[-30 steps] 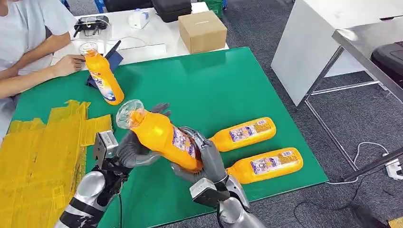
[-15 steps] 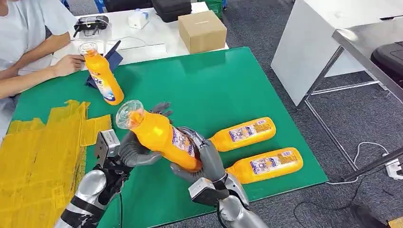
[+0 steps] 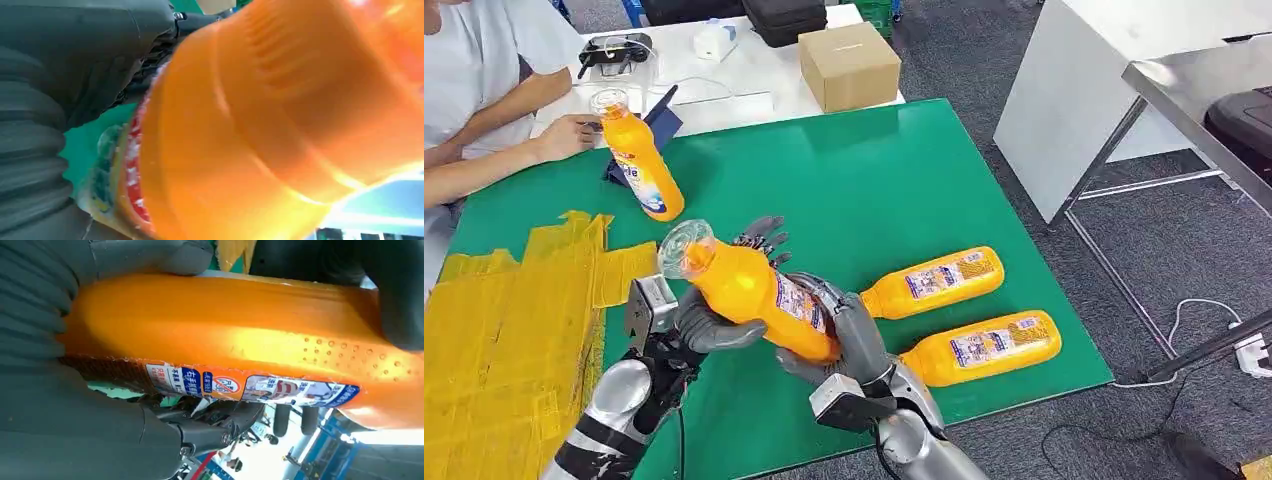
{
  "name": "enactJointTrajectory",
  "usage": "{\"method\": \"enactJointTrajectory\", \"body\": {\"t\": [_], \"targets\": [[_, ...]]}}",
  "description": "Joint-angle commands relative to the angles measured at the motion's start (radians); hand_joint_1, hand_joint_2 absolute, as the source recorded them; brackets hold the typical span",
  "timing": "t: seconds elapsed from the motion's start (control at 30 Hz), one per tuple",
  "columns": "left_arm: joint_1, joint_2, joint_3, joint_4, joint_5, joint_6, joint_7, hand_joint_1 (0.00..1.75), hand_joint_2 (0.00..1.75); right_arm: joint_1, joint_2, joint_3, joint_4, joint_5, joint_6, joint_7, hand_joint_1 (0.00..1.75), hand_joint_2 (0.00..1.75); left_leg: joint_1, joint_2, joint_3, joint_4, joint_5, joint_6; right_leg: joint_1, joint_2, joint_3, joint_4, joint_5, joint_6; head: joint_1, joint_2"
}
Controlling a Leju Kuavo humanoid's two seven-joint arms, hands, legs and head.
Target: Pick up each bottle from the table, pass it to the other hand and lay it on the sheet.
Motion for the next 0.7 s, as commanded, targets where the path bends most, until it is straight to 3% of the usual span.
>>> {"method": "enactJointTrajectory", "body": {"t": [0.03, 0.3, 0.4, 0.43, 0.47, 0.5, 0.53, 0.7], "targets": [[-0.007, -0.015, -0.004, -0.022, 0.015, 0.008, -0.009, 0.00, 1.75, -0.032, -0.023, 0.045, 0.125, 0.027, 0.006, 0.018, 1.75, 1.75, 0.002, -0.004, 0.004, 0.000, -0.002, -0.001, 0.001, 0.002, 0.004, -0.001, -0.001, -0.002, 0.000, 0.000], [-0.004, -0.032, -0.024, -0.029, 0.026, 0.002, -0.018, 0.00, 1.75, -0.043, -0.013, 0.043, 0.175, 0.027, 0.029, 0.021, 1.75, 1.75, 0.004, -0.009, 0.008, 0.002, -0.005, -0.003, 0.002, 0.004, 0.010, 0.000, -0.004, -0.004, 0.000, 0.000], [-0.001, -0.039, -0.029, -0.027, 0.042, -0.006, -0.026, 0.00, 1.75, -0.045, -0.011, 0.043, 0.186, 0.026, 0.041, 0.022, 1.75, 1.75, 0.002, -0.005, 0.003, 0.000, -0.001, -0.001, 0.001, 0.002, 0.004, -0.001, -0.001, -0.002, 0.000, 0.000], [0.001, -0.041, -0.029, -0.028, 0.046, -0.008, -0.028, 0.07, 1.75, -0.045, -0.010, 0.043, 0.188, 0.027, 0.043, 0.023, 1.75, 1.75, 0.003, -0.007, 0.005, 0.001, -0.003, -0.002, 0.001, 0.003, 0.006, 0.000, -0.003, -0.003, 0.000, 0.000], [0.004, -0.043, -0.032, -0.029, 0.048, -0.009, -0.030, 0.58, 1.75, -0.045, -0.010, 0.043, 0.189, 0.029, 0.044, 0.026, 1.75, 1.75, 0.003, -0.008, 0.006, 0.001, -0.004, -0.002, 0.002, 0.003, 0.008, 0.000, -0.003, -0.003, 0.000, 0.000], [0.005, -0.044, -0.033, -0.030, 0.049, -0.010, -0.030, 1.48, 1.75, -0.044, -0.009, 0.042, 0.190, 0.029, 0.045, 0.027, 1.75, 1.75, 0.002, -0.006, 0.004, 0.000, -0.002, -0.002, 0.001, 0.002, 0.006, -0.001, -0.002, -0.002, 0.000, 0.000], [0.005, -0.044, -0.035, -0.030, 0.049, -0.011, -0.031, 1.75, 1.75, -0.044, -0.008, 0.041, 0.191, 0.030, 0.044, 0.029, 1.75, 1.75, 0.003, -0.007, 0.006, 0.001, -0.003, -0.002, 0.001, 0.003, 0.007, 0.000, -0.003, -0.003, 0.000, 0.000], [0.009, -0.052, -0.050, -0.014, 0.049, -0.013, -0.031, 1.75, 1.75, -0.039, -0.004, 0.035, 0.189, 0.031, 0.039, 0.032, 1.75, 1.75, 0.001, -0.005, 0.003, 0.000, -0.001, -0.001, 0.000, 0.001, 0.004, -0.001, -0.002, -0.002, 0.000, 0.000]]}}
